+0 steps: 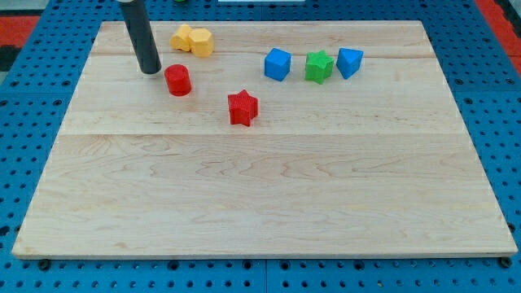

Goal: Push the red blocks together

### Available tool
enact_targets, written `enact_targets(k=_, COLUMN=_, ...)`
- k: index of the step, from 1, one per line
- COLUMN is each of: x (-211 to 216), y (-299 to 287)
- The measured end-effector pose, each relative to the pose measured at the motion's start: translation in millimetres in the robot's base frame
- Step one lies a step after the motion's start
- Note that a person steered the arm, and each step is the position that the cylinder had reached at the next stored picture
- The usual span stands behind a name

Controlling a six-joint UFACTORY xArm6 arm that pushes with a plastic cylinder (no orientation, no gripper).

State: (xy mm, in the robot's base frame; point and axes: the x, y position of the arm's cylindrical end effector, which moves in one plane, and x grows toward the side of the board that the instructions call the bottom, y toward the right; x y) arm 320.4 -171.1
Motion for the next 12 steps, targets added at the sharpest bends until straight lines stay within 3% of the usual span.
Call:
enact_targets(k=2, x=11.3, y=42.6)
enact_targets(k=3, x=24.5, y=37.5)
enact_targets(k=4, x=59.5, y=-7.6)
enact_targets(k=5, x=65.9, y=17.3)
enact_targets(k=7, x=20.4, y=130.2)
enact_targets(k=8, x=21.3, y=93.9)
enact_targets(k=9, x=54.4, y=39.4)
enact_targets(k=10, x=91.5, y=42.6)
enact_targets(k=11, x=108.6, y=102.7)
enact_targets(k=12, x=88.0, y=131.2)
